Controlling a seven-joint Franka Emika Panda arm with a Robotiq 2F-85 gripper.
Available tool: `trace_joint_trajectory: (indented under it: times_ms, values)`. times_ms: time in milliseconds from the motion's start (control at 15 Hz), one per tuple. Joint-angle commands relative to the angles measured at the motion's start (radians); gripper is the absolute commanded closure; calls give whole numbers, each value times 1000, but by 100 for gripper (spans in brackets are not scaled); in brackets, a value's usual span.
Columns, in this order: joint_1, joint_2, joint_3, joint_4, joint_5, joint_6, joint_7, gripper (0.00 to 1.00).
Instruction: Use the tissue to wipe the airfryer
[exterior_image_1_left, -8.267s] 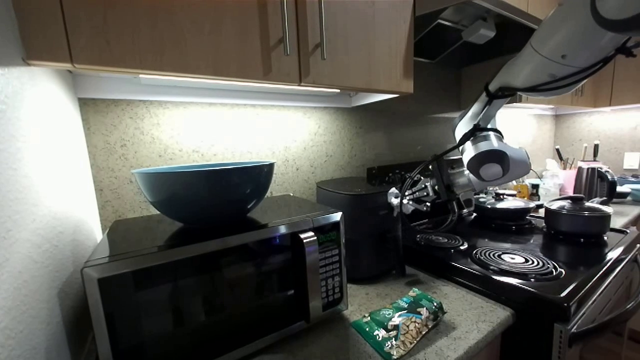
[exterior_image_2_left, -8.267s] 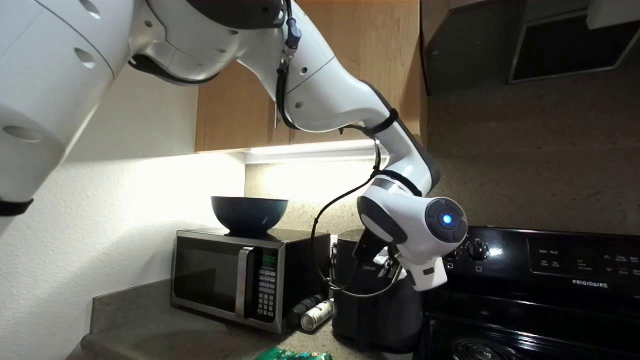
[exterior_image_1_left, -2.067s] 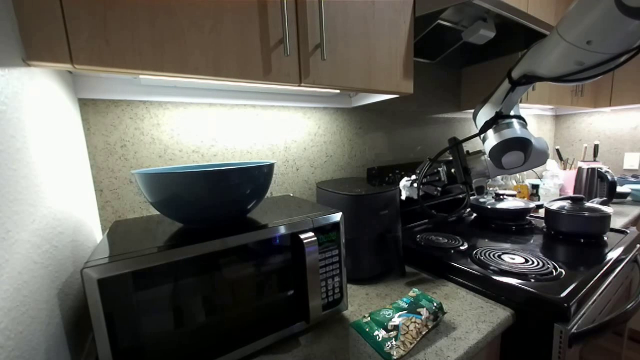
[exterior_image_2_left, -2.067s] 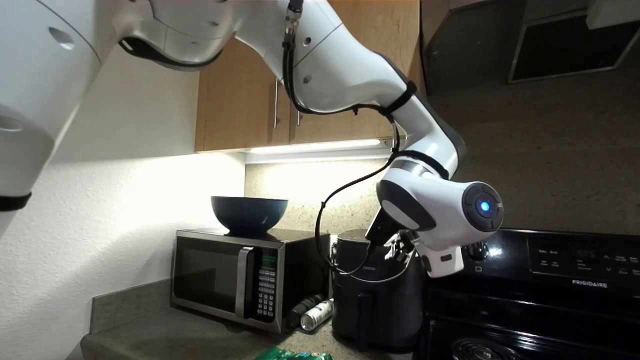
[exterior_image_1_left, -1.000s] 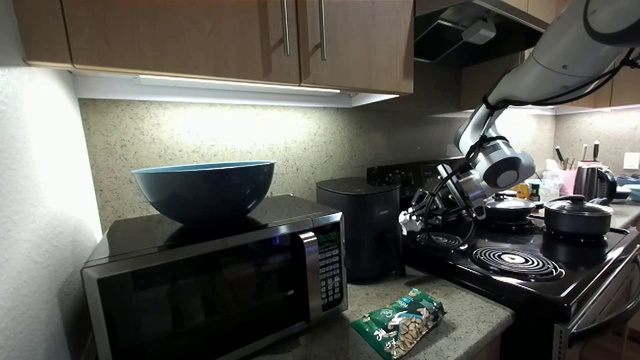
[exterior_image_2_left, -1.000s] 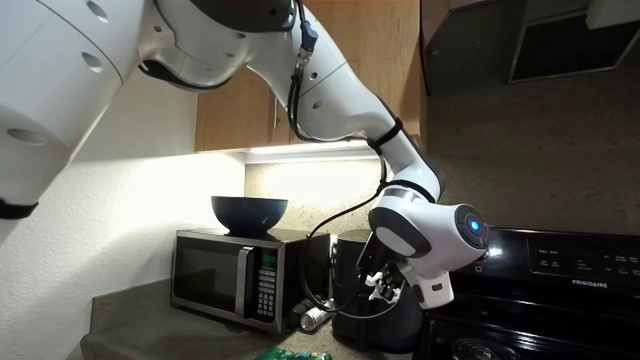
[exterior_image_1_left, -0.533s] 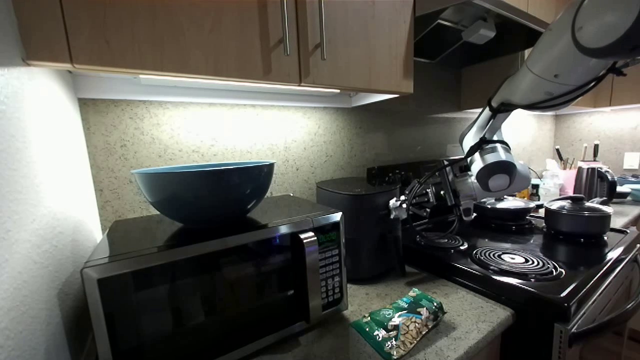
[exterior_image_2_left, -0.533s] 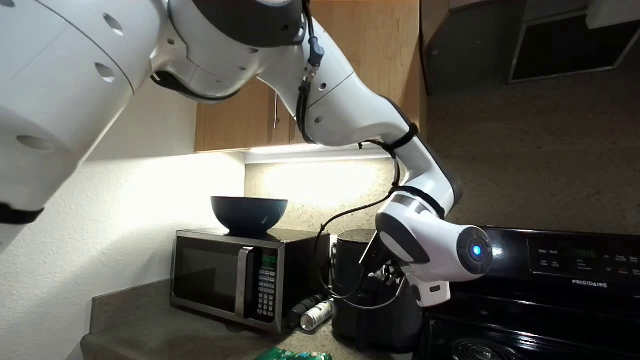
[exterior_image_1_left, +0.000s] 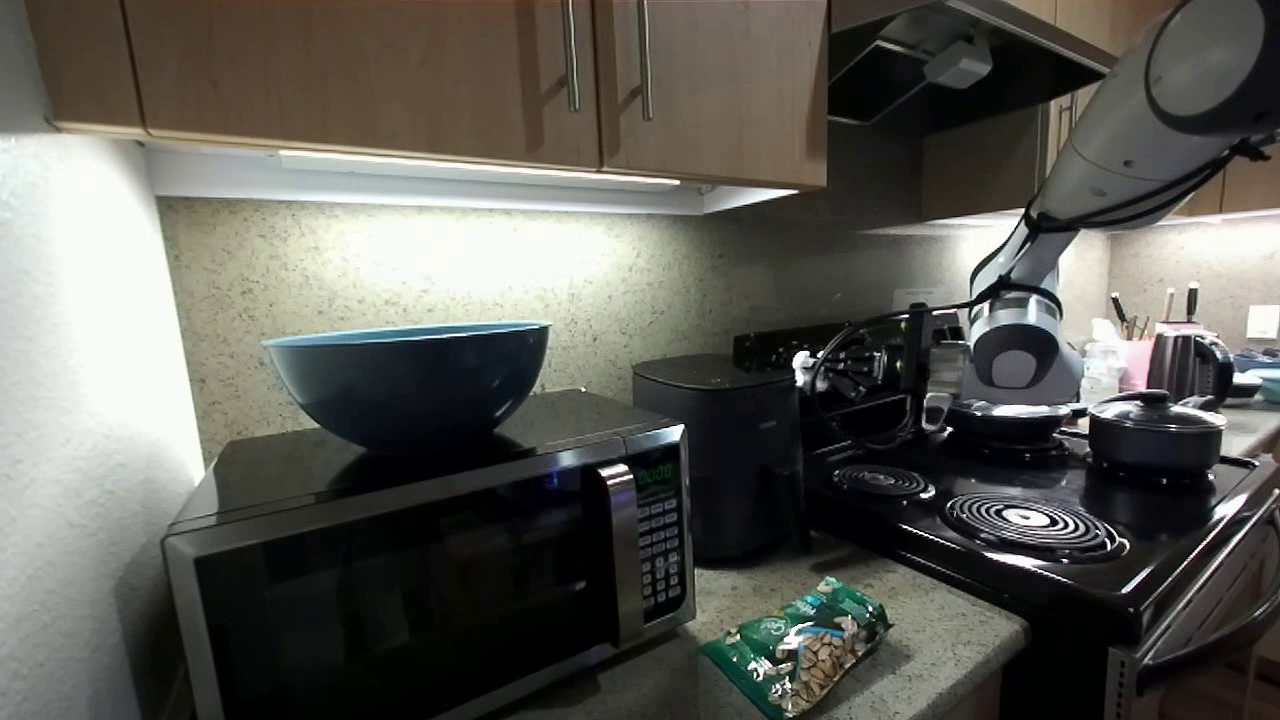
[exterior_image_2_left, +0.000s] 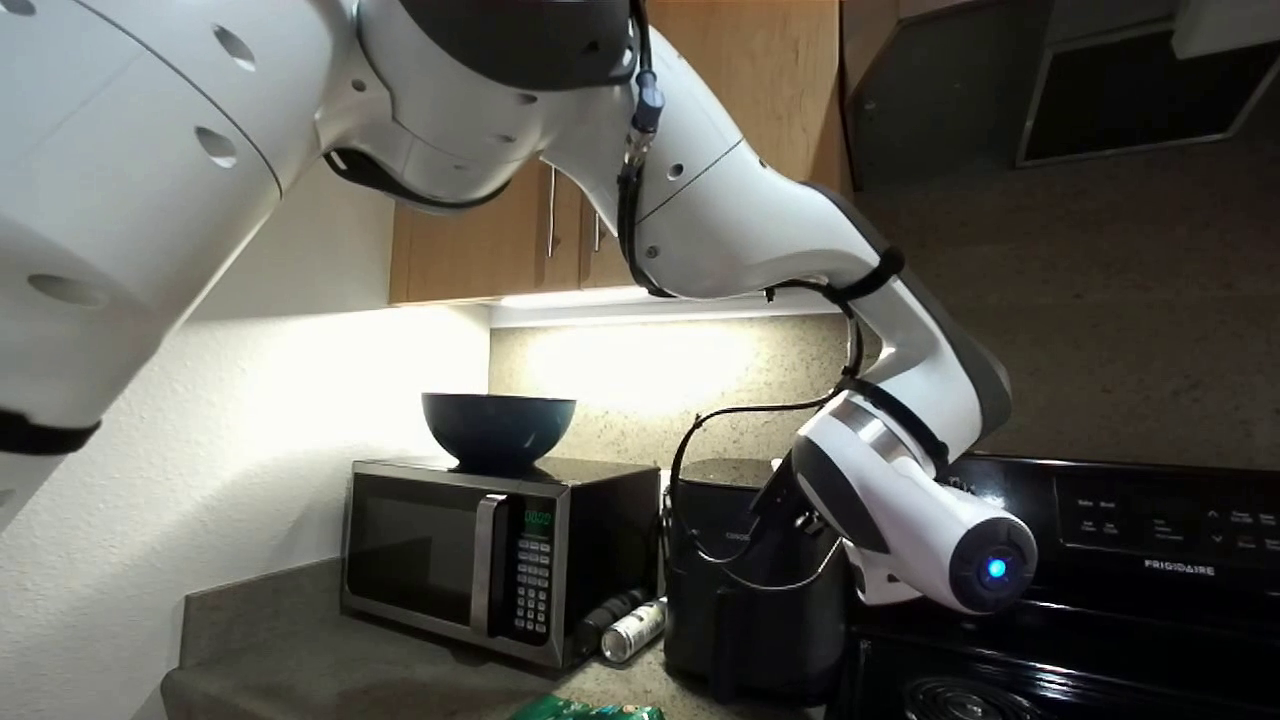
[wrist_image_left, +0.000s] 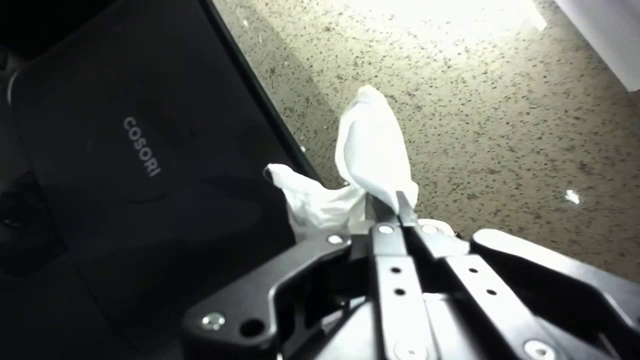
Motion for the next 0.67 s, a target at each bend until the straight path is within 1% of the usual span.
trace_joint_trajectory:
  times_ms: [0,67,133,333,400,533,600]
  values:
    - [9,-32,-27,-33,-8,6,-14,98]
    - [22,-36,-56,-37,-72,62,-32,97]
    - [7,0,-30,2,-24,9,1,96]
    - [7,2,-35,3,-32,15,1,96]
    - [10,2,-34,3,-32,15,1,98]
    - [25,31,-46,12,-71,88,28,98]
    - [30,58,-53,23,-107,141,67,98]
